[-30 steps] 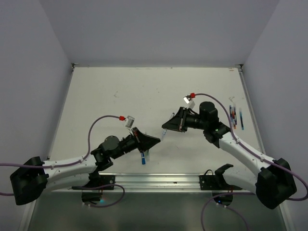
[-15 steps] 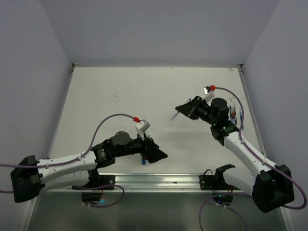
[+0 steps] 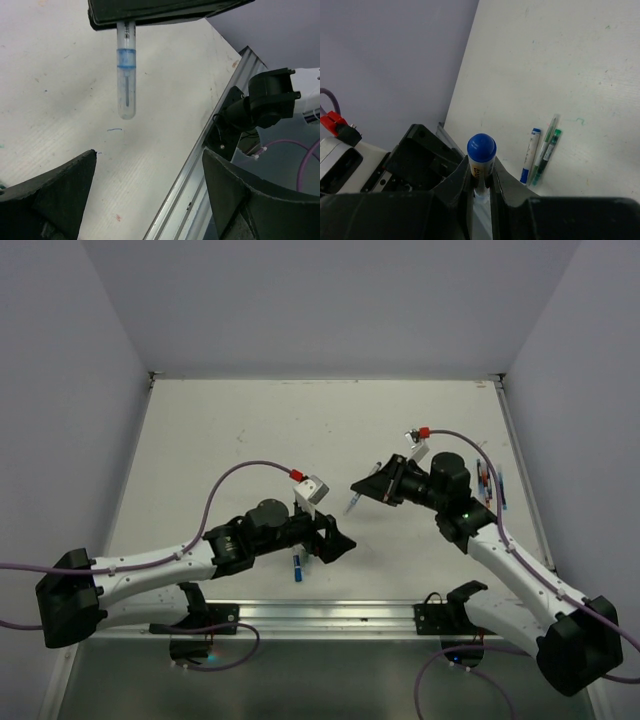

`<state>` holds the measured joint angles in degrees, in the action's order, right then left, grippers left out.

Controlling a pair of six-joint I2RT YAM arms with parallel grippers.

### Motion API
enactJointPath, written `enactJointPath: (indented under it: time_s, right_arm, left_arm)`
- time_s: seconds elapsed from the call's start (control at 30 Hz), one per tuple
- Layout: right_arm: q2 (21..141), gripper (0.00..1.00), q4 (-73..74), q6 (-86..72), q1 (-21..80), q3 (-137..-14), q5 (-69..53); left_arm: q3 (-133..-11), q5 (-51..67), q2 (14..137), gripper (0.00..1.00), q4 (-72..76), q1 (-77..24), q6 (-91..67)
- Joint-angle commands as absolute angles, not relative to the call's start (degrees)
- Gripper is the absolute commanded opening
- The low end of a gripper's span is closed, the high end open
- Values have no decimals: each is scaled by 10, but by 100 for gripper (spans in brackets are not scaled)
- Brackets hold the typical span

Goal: Open the pen caps

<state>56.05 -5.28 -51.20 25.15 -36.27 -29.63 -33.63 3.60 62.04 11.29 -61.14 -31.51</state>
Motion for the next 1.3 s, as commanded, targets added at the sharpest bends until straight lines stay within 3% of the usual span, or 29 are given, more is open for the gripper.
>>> enactJointPath:
  time_s: [0.0,0.43,0.73,0.87,0.97,1.07,1.27]
  right_arm:
    - [544,0,-37,-521,267,-367,-314]
    - [541,0,-42,-526,300,-345,-300]
    - [551,0,-58,-538,303,-361,-301]
    - [555,0,-61,-539,307,-363,-302]
    - [555,0,-62,-541,308,-363,-304]
    - [555,0,-67,-541,308,-363,-303]
    - [576,0,-83,-525,309,-363,-281]
  left_arm:
    - [-365,4,626,88,139,-609,-264]
    - [-418,25,678,63,127,-581,-260]
    - [-417,60,700,59,139,-575,-267]
    - [-420,79,709,52,147,-569,-269]
    - [-424,92,716,38,149,-563,-272]
    - [-428,111,724,0,149,-556,-279]
    - [-418,202,735,0,185,-550,-311]
